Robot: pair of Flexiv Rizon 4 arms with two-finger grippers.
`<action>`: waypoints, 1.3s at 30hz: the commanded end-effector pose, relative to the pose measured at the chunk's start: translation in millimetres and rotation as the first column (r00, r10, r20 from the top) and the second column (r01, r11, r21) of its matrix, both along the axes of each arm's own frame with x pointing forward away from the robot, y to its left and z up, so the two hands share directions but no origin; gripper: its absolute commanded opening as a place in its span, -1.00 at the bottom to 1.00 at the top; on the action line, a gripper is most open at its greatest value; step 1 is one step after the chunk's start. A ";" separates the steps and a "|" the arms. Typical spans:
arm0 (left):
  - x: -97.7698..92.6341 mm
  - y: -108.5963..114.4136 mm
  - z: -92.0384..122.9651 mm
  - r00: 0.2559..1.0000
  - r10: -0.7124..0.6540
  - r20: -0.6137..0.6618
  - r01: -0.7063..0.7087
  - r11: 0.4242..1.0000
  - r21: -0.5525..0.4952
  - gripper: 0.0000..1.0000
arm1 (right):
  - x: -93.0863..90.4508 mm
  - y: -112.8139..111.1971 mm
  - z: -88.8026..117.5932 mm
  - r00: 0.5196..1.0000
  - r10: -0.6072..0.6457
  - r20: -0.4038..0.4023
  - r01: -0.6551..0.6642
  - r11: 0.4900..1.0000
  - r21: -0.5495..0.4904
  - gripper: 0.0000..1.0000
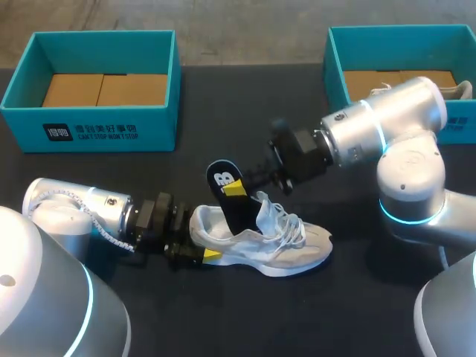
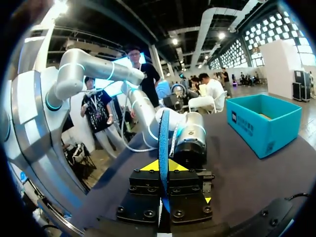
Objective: Take the shoe out of the shoebox, open the shoe tongue, remove and reinsert the insole, then place the shoe into the shoebox
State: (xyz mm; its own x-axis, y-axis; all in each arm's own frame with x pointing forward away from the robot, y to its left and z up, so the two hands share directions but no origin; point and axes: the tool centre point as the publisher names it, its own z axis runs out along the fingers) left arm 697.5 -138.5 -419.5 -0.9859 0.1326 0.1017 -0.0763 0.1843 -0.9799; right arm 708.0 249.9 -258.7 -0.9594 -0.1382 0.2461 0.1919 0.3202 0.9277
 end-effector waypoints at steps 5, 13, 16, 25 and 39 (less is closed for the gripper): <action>3.0 -1.9 -4.8 1.000 0.001 0.000 -0.001 1.000 0.003 -1.00 | 8.6 2.9 44.4 0.995 -0.091 0.041 0.092 0.995 -0.043 -1.00; 3.0 -1.9 -4.8 1.000 0.001 0.000 -0.001 1.000 0.003 -1.00 | 15.5 7.4 86.8 0.987 -0.153 0.042 0.156 0.986 -0.062 -1.00; 3.0 -1.9 -4.8 1.000 0.001 0.000 -0.001 1.000 0.003 -1.00 | 16.3 11.8 101.6 0.988 -0.150 0.040 0.152 0.986 -0.062 -1.00; 3.0 -1.9 -4.8 1.000 0.001 0.000 -0.001 1.000 0.003 -1.00 | 17.2 0.2 135.6 0.956 -0.288 0.055 0.288 0.957 -0.003 -1.00; 3.0 -1.9 -4.8 1.000 0.001 0.000 -0.001 1.000 0.003 -1.00 | 17.2 0.2 135.6 0.956 -0.288 0.055 0.288 0.957 -0.003 -1.00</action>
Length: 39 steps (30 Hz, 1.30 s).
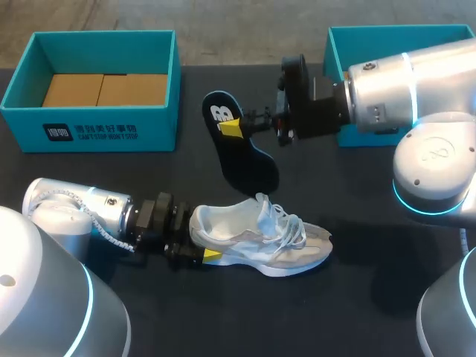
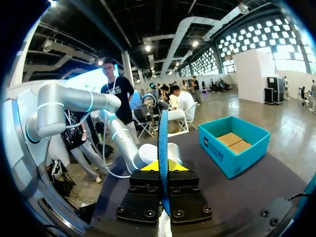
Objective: Take the shoe out of the shoebox, open the shoe tongue, remove and reinsert the insole, then place the shoe into the shoebox
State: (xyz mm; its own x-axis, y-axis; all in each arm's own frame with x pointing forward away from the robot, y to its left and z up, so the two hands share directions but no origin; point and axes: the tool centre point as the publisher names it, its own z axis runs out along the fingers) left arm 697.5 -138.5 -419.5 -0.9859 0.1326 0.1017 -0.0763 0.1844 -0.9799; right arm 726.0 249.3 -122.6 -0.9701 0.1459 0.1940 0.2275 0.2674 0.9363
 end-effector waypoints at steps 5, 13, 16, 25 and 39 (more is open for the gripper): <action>2.9 -1.9 -4.8 1.000 0.001 0.000 -0.001 1.000 0.003 -1.00 | 1.1 -1.0 15.1 1.000 -0.020 0.006 0.020 1.000 0.006 -1.00; 2.9 -1.9 -4.8 1.000 0.001 0.000 -0.001 1.000 0.003 -1.00 | 0.2 -12.4 63.2 0.997 -0.081 -0.020 0.081 0.996 0.025 -1.00; 2.9 -1.9 -4.8 1.000 0.001 0.000 -0.001 1.000 0.003 -1.00 | -2.6 -17.3 78.2 0.993 -0.095 -0.068 0.097 0.995 0.033 -1.00; 2.9 -1.9 -4.8 1.000 0.001 0.000 -0.001 1.000 0.003 -1.00 | -9.6 -33.0 103.0 0.975 -0.199 -0.095 0.199 0.980 -0.007 -1.00; 2.9 -1.9 -4.8 1.000 0.001 0.000 -0.001 1.000 0.003 -1.00 | -6.1 -44.8 115.9 0.966 -0.232 -0.116 0.234 0.972 0.000 -1.00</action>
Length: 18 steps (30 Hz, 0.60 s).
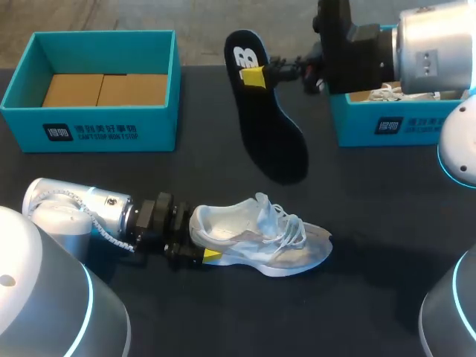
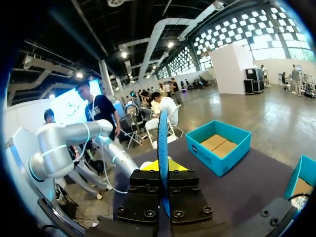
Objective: Take the shoe out of the shoebox, open the shoe tongue, remove and reinsert the insole, then place the shoe into the shoebox
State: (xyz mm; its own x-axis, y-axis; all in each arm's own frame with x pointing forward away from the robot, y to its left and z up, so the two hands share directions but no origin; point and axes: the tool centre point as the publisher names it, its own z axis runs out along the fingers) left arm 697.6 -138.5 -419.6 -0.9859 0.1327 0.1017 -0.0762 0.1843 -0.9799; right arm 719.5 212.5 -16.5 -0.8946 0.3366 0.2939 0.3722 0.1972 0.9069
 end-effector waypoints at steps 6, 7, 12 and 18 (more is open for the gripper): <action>2.9 -1.9 -4.7 1.000 0.001 0.000 -0.001 1.000 0.003 -1.00 | -7.1 -36.7 44.9 0.994 -0.093 -0.049 0.094 0.995 0.018 -1.00; 2.9 -1.9 -4.7 1.000 0.001 0.000 -0.001 1.000 0.003 -1.00 | -9.1 -39.5 49.5 0.994 -0.095 -0.049 0.096 0.995 0.016 -1.00; 2.9 -1.9 -4.7 1.000 0.001 0.000 -0.001 1.000 0.003 -1.00 | -15.6 -61.0 56.5 0.993 -0.102 -0.065 0.104 0.994 0.028 -1.00; 2.9 -1.9 -4.7 1.000 0.001 0.000 -0.001 1.000 0.003 -1.00 | -22.1 -86.7 45.4 0.988 -0.081 -0.134 0.092 0.992 0.082 -1.00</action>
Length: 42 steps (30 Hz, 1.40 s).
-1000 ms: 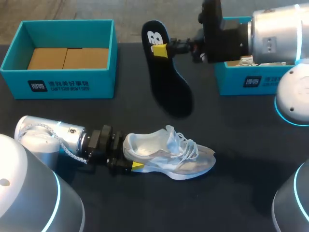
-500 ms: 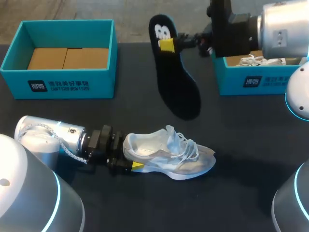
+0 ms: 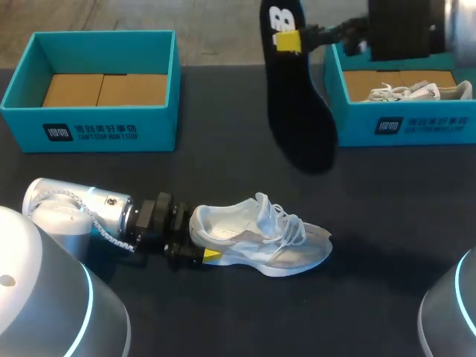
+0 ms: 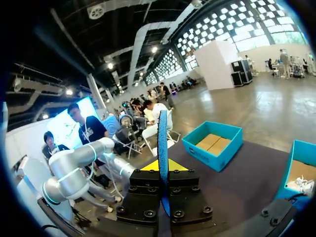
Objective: Take the shoe out of the shoebox, open the shoe tongue, remove and reinsert the insole, then place the shoe into the shoebox
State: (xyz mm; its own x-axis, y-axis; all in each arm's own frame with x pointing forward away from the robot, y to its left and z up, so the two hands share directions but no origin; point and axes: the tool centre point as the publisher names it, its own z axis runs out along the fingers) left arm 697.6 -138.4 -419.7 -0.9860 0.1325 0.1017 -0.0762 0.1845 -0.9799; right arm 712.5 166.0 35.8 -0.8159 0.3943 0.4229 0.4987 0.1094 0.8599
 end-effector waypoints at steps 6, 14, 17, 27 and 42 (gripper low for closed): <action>2.9 -2.0 -4.6 1.000 0.001 0.000 -0.001 1.000 0.002 -1.00 | -22.6 -59.4 -4.7 1.000 0.007 -0.007 -0.006 0.998 0.060 -1.00; 2.9 -2.0 -4.6 1.000 0.001 0.000 -0.001 1.000 0.002 -1.00 | -30.8 -85.8 -7.8 0.991 0.136 -0.005 -0.135 0.985 0.106 -1.00; 2.9 -2.0 -4.6 1.000 0.001 0.000 -0.001 1.000 0.002 -1.00 | -30.8 -85.8 -7.8 0.991 0.136 -0.005 -0.135 0.985 0.106 -1.00; 2.9 -2.0 -4.6 1.000 0.001 0.000 -0.001 1.000 0.002 -1.00 | -30.8 -85.8 -7.8 0.991 0.136 -0.005 -0.135 0.985 0.106 -1.00; 2.9 -2.0 -4.6 1.000 0.001 0.000 -0.001 1.000 0.002 -1.00 | -50.0 -80.2 4.3 0.992 0.127 -0.010 -0.125 0.985 0.117 -1.00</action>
State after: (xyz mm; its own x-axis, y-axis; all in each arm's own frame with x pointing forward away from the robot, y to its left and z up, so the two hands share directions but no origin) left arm 697.6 -138.4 -419.7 -0.9859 0.1326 0.1017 -0.0763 0.1844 -0.9799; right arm 672.5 85.9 38.0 -0.8513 0.2226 0.4750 0.5013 0.0780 0.8618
